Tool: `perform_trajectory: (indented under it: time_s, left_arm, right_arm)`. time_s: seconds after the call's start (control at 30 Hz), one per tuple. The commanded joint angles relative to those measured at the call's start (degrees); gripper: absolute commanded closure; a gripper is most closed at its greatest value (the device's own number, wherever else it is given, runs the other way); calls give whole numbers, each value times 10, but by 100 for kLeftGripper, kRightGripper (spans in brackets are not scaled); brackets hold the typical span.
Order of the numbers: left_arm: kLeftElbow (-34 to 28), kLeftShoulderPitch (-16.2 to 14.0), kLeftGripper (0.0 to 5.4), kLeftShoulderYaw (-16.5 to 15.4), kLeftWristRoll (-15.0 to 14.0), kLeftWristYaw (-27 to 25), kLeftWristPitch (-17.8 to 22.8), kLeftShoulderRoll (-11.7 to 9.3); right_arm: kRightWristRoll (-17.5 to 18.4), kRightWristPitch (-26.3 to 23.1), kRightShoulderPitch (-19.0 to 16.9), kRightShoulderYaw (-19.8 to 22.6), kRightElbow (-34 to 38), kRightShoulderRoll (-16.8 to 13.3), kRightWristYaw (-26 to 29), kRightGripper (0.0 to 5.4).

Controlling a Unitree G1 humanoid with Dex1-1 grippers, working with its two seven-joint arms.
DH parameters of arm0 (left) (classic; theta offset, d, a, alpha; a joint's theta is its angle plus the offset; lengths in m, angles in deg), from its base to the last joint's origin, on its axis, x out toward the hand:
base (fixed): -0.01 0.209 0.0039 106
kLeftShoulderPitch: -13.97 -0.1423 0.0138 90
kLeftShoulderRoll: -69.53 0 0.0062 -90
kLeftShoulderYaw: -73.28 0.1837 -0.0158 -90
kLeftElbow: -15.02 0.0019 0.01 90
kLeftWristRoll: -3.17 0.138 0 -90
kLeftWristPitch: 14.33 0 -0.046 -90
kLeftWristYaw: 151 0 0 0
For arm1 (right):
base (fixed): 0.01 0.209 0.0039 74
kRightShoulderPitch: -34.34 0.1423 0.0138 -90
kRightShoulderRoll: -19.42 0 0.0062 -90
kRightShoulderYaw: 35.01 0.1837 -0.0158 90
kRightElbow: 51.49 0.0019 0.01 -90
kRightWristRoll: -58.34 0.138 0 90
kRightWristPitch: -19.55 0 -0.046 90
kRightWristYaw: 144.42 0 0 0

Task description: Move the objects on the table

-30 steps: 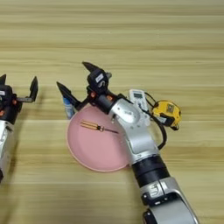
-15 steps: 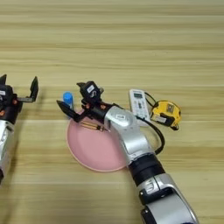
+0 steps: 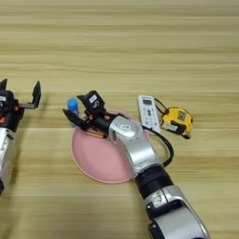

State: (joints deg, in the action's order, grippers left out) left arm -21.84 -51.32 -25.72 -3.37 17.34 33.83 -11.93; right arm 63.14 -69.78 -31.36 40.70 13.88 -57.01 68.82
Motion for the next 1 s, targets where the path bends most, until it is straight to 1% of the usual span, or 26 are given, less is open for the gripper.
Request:
perform_trajectory:
  time_s: [0.03,0.1,0.13,0.17,0.2,0.3,0.4,0.6,0.73,0.83,1.0]
  left_arm:
    - [7,9,0,1,6,2,-5,-2]
    - [7,10,0,1,6,2,-4,-2]
    - [7,10,0,1,6,2,-4,-2]
    - [7,10,0,1,6,3,-4,-2]
    - [8,11,0,1,6,3,-4,-2]
    - [10,12,0,1,6,3,-3,-2]
    - [12,13,0,0,6,3,-3,-3]
    - [17,16,0,0,7,3,-4,-5]
    - [19,17,0,0,7,2,-5,-5]
    - [18,17,0,0,7,2,-5,-5]
    - [20,18,0,1,7,3,-6,-5]
  right_arm:
    - [-4,5,8,3,-3,3,1,281]
    - [-4,6,8,4,-3,3,0,309]
    - [-4,7,8,5,-3,3,0,314]
    - [-4,7,8,5,-3,3,0,334]
    - [-4,8,8,6,-3,4,0,334]
    - [-2,11,8,9,-2,5,0,378]
    - [2,14,7,13,1,6,-1,399]
    - [6,17,4,18,4,9,2,399]
    - [19,18,-3,25,22,10,9,399]
    - [37,24,-14,35,51,10,17,399]
    - [91,36,-49,50,135,-1,56,399]
